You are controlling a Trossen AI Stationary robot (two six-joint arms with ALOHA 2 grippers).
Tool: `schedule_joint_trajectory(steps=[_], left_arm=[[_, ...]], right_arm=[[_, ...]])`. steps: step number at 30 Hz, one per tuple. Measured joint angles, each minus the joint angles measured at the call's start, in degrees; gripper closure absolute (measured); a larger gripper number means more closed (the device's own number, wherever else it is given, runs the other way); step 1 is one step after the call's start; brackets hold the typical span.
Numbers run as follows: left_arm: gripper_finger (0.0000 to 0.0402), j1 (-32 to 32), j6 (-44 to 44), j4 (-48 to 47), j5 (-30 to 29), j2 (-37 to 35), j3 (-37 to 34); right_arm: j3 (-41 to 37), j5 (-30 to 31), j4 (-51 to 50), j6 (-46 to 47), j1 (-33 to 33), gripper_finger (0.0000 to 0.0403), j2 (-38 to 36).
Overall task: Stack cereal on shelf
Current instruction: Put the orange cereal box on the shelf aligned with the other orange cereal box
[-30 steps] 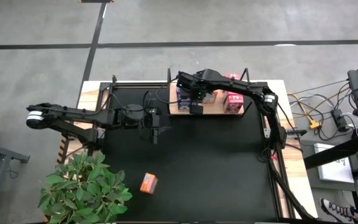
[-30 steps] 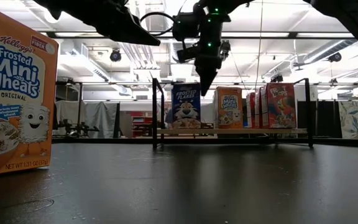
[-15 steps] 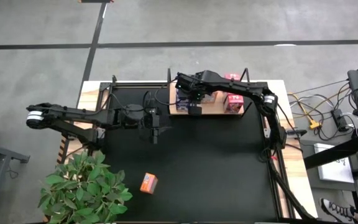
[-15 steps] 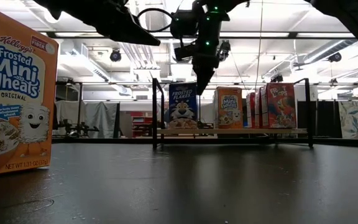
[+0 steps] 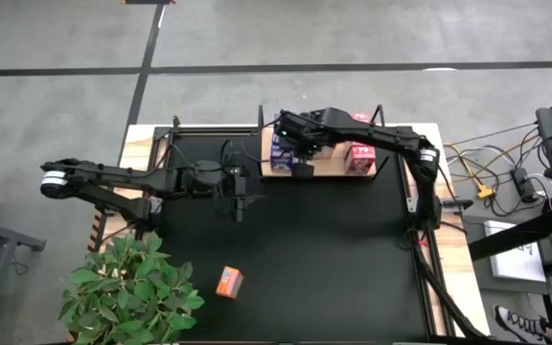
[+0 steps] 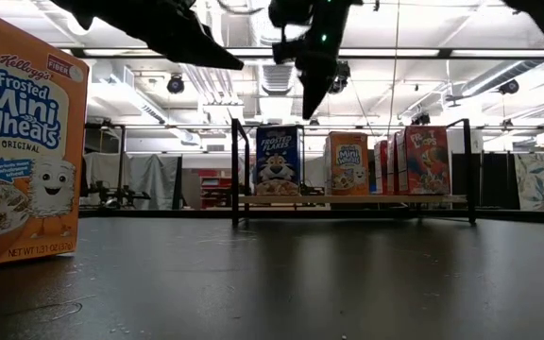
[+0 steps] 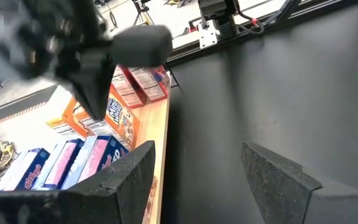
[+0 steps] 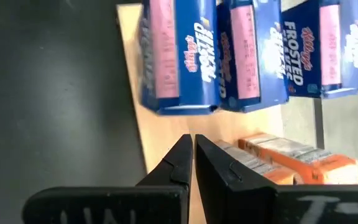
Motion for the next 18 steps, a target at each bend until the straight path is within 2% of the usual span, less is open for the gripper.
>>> schedule_joint_trajectory(steps=[4,8,11,15,18], left_arm=[[0.0178,0.0,-1.0,0.0,0.0,0.0,0.0],[0.0178,0.0,-2.7,0.0,0.0,0.0,0.0],[0.0178,0.0,-4.7,0.0,0.0,0.0,0.0],[0.0178,0.0,-9.3,0.1,0.0,0.0,0.0],[0.0178,0.0,-14.6,0.3,0.0,0.2,0.0]], right_arm=[[-5.5,-0.1,4.4,2.3,3.4,0.0394,-5.1],[-16.1,-0.1,13.9,4.3,8.1,0.0394,-11.6],[-25.4,0.5,23.3,6.4,12.3,0.0394,-16.8],[-38.1,6.1,38.8,6.4,18.3,0.0394,-23.0],[-47.0,7.3,50.1,4.8,21.8,0.0394,-27.1]])
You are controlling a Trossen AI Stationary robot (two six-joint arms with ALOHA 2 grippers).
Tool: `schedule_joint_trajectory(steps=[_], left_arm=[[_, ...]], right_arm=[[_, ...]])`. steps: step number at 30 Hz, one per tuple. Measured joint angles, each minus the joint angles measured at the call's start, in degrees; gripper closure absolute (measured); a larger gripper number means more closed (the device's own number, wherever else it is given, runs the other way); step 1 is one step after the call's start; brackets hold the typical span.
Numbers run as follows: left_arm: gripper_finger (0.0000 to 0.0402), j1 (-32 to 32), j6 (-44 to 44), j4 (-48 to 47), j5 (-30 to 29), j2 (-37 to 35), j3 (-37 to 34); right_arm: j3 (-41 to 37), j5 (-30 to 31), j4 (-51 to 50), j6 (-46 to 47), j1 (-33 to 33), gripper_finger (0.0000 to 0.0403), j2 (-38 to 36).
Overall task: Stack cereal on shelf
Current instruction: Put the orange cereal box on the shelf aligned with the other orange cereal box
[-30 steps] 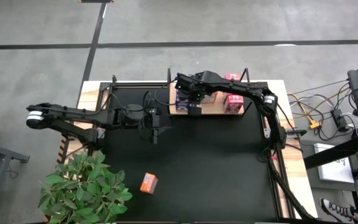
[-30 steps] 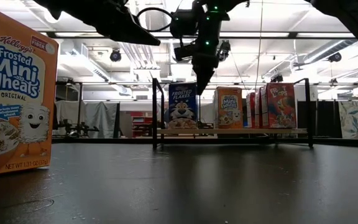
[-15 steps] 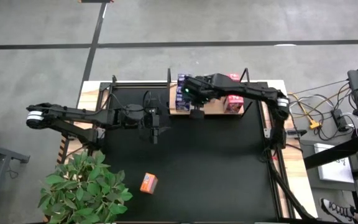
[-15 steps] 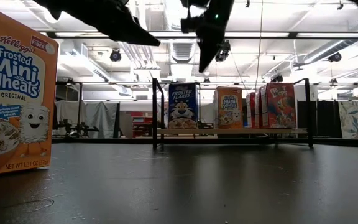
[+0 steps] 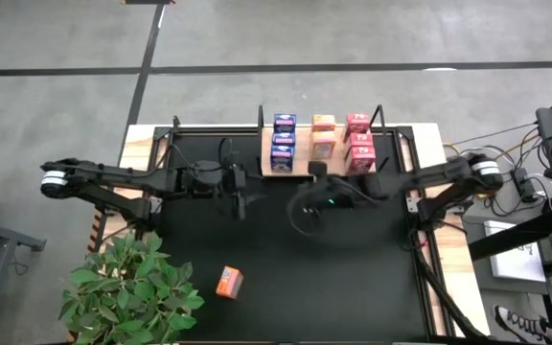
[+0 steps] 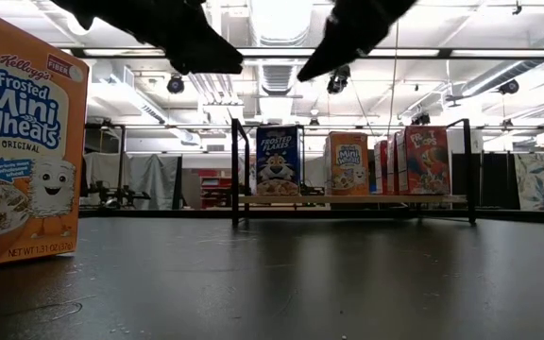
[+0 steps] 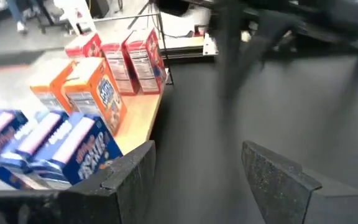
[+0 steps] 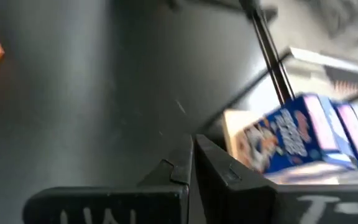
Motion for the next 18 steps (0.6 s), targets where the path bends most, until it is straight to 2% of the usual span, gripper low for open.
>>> schedule_joint_trajectory(steps=[4,10,13,15,18], left_arm=[[0.0178,-0.4,-7.0,0.9,0.0,1.3,0.0],[0.0178,-2.1,-17.7,1.4,0.1,5.0,0.3],[0.0178,-3.3,-22.8,-0.4,0.2,7.9,2.9],[0.0178,-4.2,-26.9,-6.9,0.2,9.8,6.3],[0.0178,-5.9,-33.8,-22.0,0.2,13.5,13.5]], right_arm=[[-10.5,0.0,13.0,-2.4,3.0,0.0394,-5.4],[-22.9,-0.1,25.4,-5.1,4.2,0.0394,-14.0],[-27.3,-0.4,30.0,-7.5,4.2,0.0394,-17.8],[-29.7,-0.4,32.6,-9.0,4.2,0.0394,-20.1],[-32.0,-0.5,33.4,-10.1,4.2,0.0394,-23.2]])
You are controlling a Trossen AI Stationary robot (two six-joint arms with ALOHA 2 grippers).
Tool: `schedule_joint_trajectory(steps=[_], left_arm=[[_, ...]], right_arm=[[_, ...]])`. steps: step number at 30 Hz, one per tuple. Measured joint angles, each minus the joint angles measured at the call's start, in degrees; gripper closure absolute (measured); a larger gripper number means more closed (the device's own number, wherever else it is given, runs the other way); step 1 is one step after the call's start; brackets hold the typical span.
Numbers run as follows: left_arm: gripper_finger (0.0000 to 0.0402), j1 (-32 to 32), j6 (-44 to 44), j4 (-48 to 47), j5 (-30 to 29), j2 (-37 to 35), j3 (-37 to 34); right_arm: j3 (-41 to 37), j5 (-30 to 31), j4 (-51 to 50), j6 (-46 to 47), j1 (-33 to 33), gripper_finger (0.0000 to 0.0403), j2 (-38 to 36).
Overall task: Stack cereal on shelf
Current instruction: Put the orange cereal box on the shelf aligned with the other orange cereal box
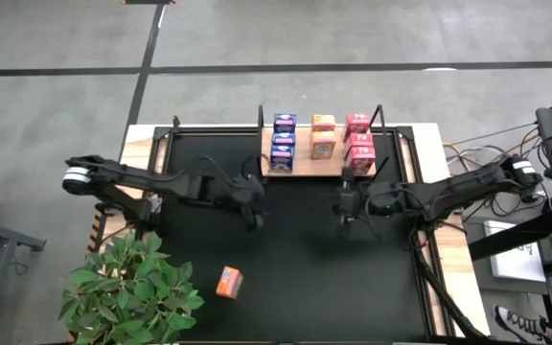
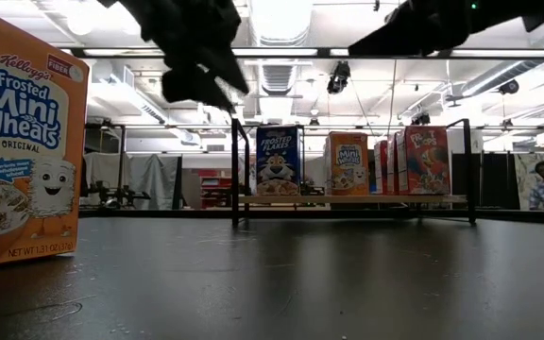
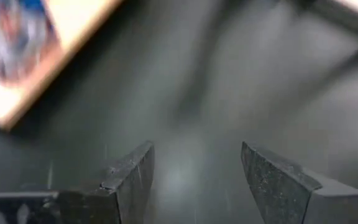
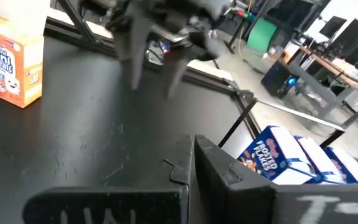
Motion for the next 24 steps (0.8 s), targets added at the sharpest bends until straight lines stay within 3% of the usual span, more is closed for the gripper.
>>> schedule_joint_trajectory(steps=[5,11,14,18,24], left_arm=[[0.0178,-4.6,-11.0,-19.3,1.7,6.6,11.0],[0.0178,-10.7,-23.4,-30.9,9.2,13.2,22.7],[0.0178,-13.3,-29.6,-38.1,10.0,15.9,27.5],[0.0169,-15.9,-37.3,-45.9,9.9,18.6,31.4],[0.013,-20.2,-46.6,-48.2,10.0,20.0,31.6]], right_arm=[[-2.2,-0.1,0.2,-1.4,0.0,0.0394,-3.7],[-2.8,-0.5,0.2,-3.5,0.0,0.0394,-4.6],[-2.8,-1.4,0.1,-3.9,0.0,0.0394,-4.7],[-2.8,-1.4,0.2,-4.5,0.0,0.0394,-4.8],[-2.8,-1.4,0.2,-6.0,0.0,0.0394,-4.8]])
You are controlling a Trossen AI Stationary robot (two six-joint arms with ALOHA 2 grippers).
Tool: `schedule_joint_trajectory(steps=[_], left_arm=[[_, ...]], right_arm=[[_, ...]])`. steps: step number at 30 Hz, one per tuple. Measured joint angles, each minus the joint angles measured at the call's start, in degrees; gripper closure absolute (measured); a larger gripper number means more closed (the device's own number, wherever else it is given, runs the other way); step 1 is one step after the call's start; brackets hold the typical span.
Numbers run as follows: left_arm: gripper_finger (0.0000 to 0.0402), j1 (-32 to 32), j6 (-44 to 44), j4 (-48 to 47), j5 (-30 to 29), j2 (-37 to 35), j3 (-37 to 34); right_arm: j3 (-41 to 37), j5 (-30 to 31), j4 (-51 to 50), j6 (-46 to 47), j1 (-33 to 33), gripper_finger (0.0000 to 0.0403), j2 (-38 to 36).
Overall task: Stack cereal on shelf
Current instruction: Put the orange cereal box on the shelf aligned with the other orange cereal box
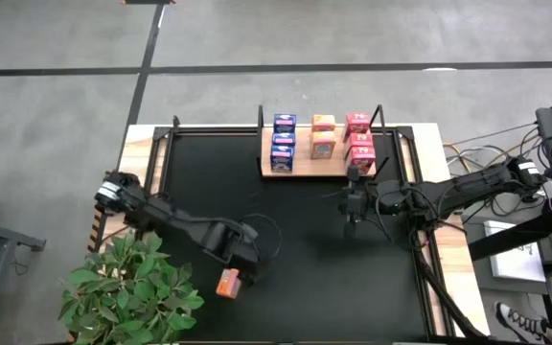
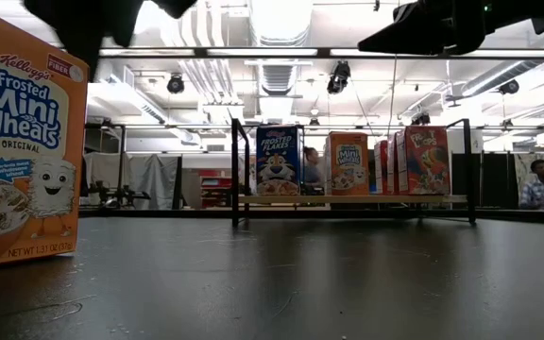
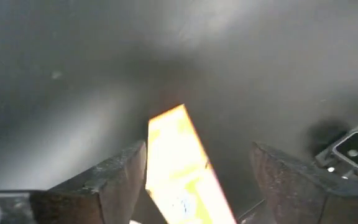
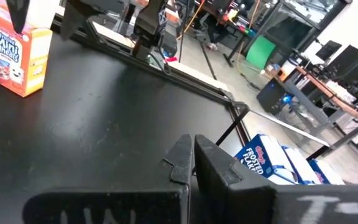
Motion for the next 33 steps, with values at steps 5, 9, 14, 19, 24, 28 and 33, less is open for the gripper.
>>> schedule_joint_trajectory(steps=[5,9,14,19,24,28,33], left_arm=[[0.0106,-1.9,-6.2,-3.8,0.0,0.3,0.0],[0.0103,-2.9,-8.9,-4.0,0.0,0.2,0.0],[0.0103,-4.7,-12.3,-3.9,1.4,0.2,0.0],[0.0103,-6.7,-13.9,-3.9,1.2,0.3,0.0],[0.0115,-6.9,-12.9,-3.5,0.7,2.0,-0.1],[0.0128,-6.9,-10.5,-3.4,1.1,3.6,-0.1],[0.0153,-6.9,-8.3,-3.1,1.3,4.3,-0.1]], right_arm=[[0.0,0.0,0.0,-0.9,0.0,0.0394,0.0],[0.0,0.0,-0.1,-0.9,0.0,0.0394,0.0],[0.0,0.0,-0.2,-0.9,0.0,0.0394,0.0],[0.0,0.0,-0.2,-0.7,0.0,0.0394,0.0],[0.0,0.0,-0.3,0.1,0.0,0.0394,0.0],[0.0,0.0,-0.5,0.9,0.0,0.0394,0.0],[0.0,0.0,-0.5,1.7,0.0,0.0394,0.0]])
